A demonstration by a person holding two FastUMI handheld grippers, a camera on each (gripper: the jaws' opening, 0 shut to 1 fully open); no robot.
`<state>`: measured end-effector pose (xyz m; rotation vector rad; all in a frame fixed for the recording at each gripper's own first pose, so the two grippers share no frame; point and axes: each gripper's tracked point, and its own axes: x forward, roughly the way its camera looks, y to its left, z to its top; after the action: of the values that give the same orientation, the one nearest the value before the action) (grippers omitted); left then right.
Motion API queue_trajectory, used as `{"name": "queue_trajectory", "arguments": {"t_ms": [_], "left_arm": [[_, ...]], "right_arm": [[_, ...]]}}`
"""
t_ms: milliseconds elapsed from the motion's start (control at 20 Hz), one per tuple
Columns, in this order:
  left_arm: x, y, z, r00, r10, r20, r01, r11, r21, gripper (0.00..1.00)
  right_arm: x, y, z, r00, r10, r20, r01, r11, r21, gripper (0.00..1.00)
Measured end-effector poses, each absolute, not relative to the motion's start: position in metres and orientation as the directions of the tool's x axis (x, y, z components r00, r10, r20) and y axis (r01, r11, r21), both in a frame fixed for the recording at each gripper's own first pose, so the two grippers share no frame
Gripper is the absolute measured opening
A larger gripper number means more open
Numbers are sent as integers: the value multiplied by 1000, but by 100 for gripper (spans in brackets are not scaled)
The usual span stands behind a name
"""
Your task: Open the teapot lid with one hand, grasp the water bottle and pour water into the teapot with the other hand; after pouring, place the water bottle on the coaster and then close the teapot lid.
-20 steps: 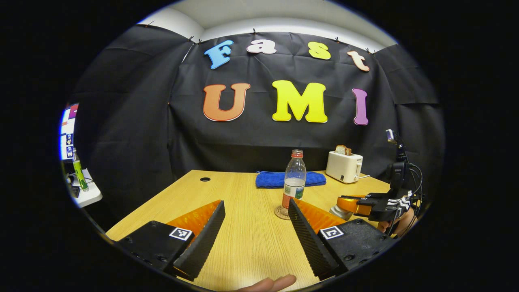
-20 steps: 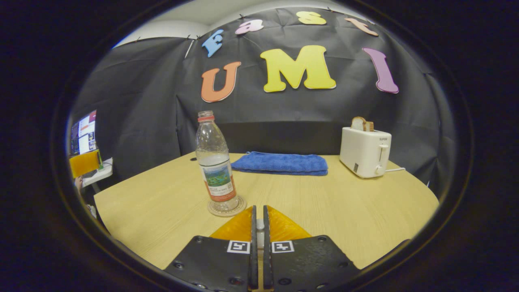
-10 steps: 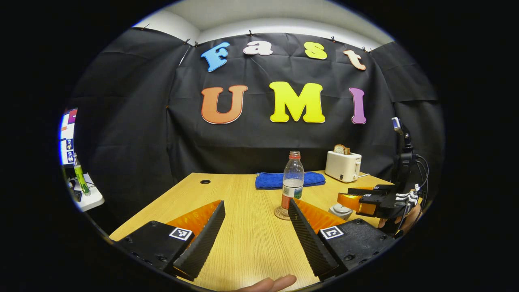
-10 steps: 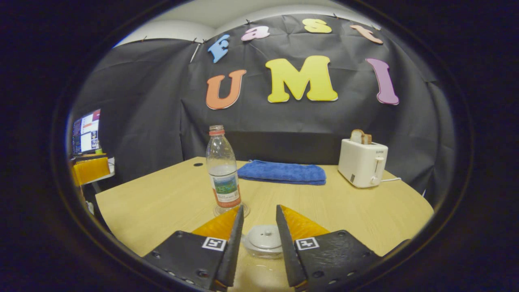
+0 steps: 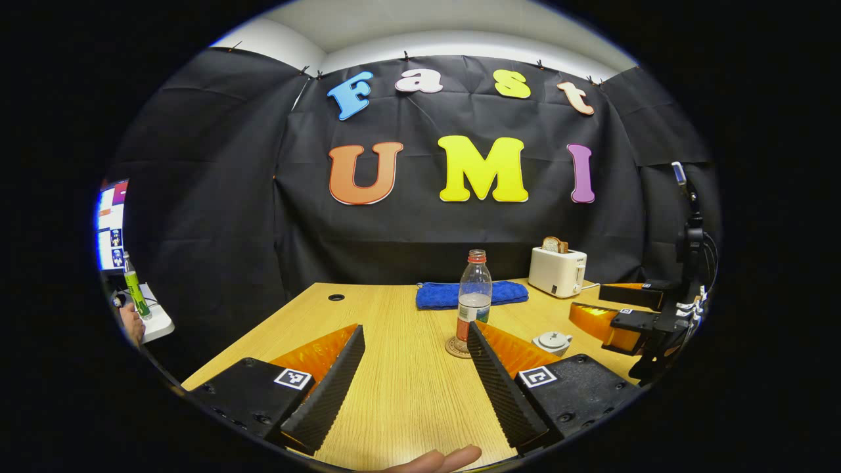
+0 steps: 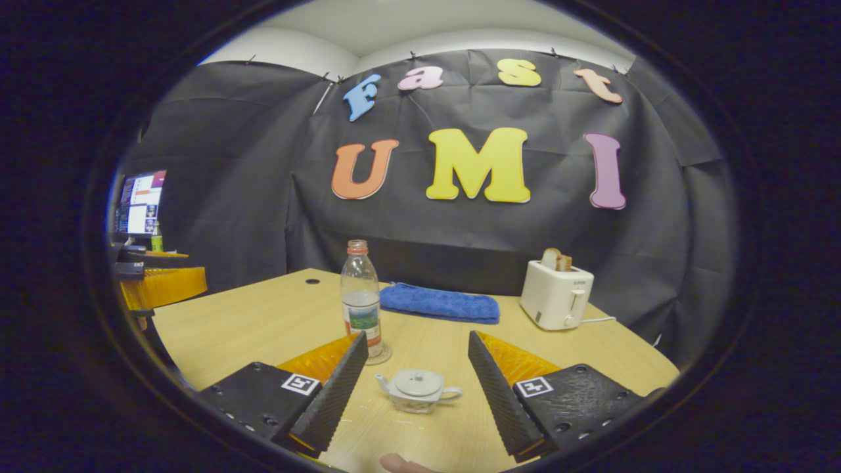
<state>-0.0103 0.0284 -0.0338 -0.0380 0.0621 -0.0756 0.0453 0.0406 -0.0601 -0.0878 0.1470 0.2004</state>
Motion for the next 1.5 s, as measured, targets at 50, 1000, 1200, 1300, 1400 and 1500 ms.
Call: {"name": "queue_trajectory", "arguments": {"t_ms": [50,1000,1200,1300,1400,1500], "left_arm": [[-12,28,-33,995,-74,-62,72,996,-43,98],[-28,19,-28,996,-7,-84,6,1000,-6,98],[-28,8,-32,995,-19,-96,20,1000,9,99],[-30,9,-27,996,-17,-86,19,999,27,99],[-32,6,-24,997,-26,-75,29,999,30,98],[-32,4,-22,997,-33,-70,35,999,23,98]], "right_arm": [[41,34,-54,972,183,-148,-194,978,-69,96],[-33,-78,-9,998,18,-59,-15,999,39,95],[-35,-72,-8,998,38,-49,-37,999,19,95],[-35,-69,-9,998,46,-52,-45,999,9,95],[-35,-67,-11,997,48,-60,-48,999,-1,95],[-33,-68,-15,996,46,-72,-46,999,-4,94]]}}
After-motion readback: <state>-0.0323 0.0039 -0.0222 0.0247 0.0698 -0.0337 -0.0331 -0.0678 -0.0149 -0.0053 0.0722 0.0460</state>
